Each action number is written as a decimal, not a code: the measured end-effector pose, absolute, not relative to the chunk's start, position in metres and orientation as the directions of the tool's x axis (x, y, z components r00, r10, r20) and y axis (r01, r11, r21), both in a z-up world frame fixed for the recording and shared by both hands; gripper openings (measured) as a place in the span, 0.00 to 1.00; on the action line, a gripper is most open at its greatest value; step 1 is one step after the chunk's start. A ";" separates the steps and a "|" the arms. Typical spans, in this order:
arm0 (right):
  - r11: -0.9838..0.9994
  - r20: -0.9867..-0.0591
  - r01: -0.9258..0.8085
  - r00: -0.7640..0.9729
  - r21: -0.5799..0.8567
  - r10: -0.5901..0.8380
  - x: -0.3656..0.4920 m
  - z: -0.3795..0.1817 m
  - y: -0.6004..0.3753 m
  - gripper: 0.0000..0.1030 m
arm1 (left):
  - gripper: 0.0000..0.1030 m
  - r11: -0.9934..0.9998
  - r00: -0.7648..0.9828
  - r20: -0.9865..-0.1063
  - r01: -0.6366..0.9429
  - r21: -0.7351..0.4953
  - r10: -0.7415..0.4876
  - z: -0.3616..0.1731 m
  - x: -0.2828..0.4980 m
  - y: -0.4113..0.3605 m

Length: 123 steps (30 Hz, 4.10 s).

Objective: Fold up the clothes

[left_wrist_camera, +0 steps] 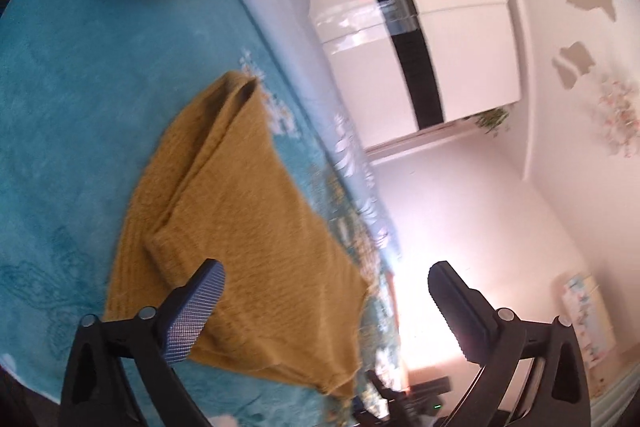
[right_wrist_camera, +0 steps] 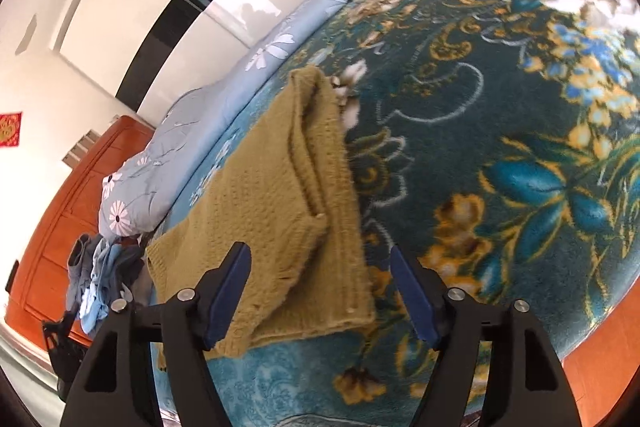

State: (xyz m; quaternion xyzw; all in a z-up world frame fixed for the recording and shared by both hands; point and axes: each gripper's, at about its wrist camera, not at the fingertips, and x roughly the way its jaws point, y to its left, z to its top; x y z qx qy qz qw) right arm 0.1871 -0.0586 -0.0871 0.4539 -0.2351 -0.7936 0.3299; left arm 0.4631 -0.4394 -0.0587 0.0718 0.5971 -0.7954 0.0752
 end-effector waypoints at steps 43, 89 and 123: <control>-0.588 -0.474 0.421 -0.349 0.691 -0.808 0.183 -0.083 -0.099 0.82 | 0.83 -0.835 -0.744 -0.648 0.455 -0.309 -0.166 -0.034 0.347 -0.342; -0.375 -0.770 0.902 -0.081 0.213 -0.633 0.346 -0.013 -0.403 0.20 | 0.15 -0.535 -0.769 -0.587 0.617 -0.577 -0.254 -0.072 0.553 -0.479; -0.622 -0.772 0.705 -0.167 0.341 -0.613 0.290 -0.037 -0.255 0.46 | 0.41 -0.593 -0.803 -0.579 0.535 -0.601 -0.138 -0.077 0.488 -0.464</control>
